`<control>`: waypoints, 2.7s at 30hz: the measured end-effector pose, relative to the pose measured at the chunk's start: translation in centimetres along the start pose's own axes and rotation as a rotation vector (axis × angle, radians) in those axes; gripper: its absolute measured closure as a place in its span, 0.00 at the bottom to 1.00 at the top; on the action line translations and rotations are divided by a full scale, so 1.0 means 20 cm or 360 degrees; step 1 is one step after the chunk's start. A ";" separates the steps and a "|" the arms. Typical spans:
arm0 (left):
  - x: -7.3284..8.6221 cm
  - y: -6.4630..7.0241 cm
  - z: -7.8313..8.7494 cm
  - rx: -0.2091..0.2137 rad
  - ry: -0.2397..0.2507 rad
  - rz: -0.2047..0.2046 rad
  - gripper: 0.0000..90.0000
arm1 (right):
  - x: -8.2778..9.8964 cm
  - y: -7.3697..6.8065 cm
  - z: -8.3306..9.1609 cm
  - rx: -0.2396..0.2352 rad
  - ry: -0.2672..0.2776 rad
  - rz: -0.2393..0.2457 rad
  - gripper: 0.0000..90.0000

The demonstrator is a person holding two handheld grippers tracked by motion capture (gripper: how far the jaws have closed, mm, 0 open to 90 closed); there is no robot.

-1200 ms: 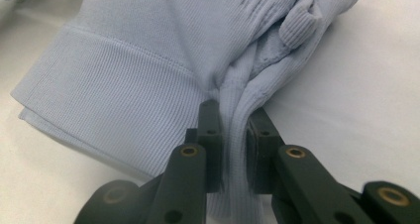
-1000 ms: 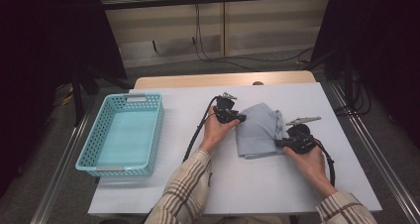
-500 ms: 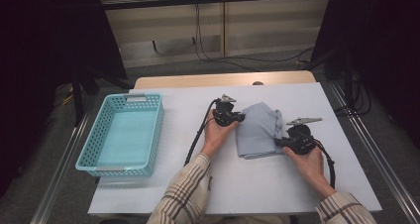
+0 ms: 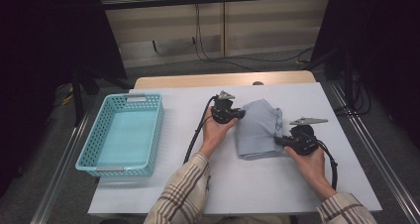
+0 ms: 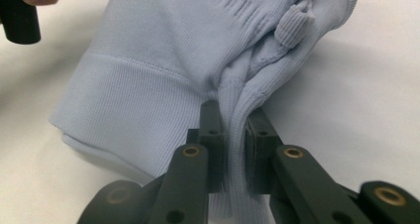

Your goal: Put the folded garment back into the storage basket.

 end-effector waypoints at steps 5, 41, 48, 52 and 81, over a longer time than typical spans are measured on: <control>-0.03 0.01 0.02 -0.0005 0.0028 0.0008 0.86 | -0.01 -0.01 0.02 -0.0011 0.0034 0.0012 0.91; -0.15 0.08 0.18 0.0013 0.0142 -0.0098 0.87 | -0.06 -0.11 0.11 -0.0083 0.0202 0.0027 0.91; -0.20 0.09 0.26 0.0007 0.0186 -0.0120 0.87 | -0.07 -0.16 0.13 -0.0059 0.0240 0.0022 0.91; -0.20 0.09 0.29 -0.0034 0.0210 -0.0132 0.87 | -0.08 -0.19 0.13 -0.0056 0.0252 0.0028 0.91; -0.27 -0.03 0.49 -0.0164 0.0296 -0.0175 0.87 | -0.21 -0.39 0.06 -0.0109 0.0298 0.0070 0.91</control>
Point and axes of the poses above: each handheld gripper's, and its own axes: z roughly backward along the jaws, x roughly out of its underside, y roughly to its right, the point moved 2 cm from there along -z, roughly forward along the jaws, and after that the axes turned 12 degrees about y, right-handed, at the moved point
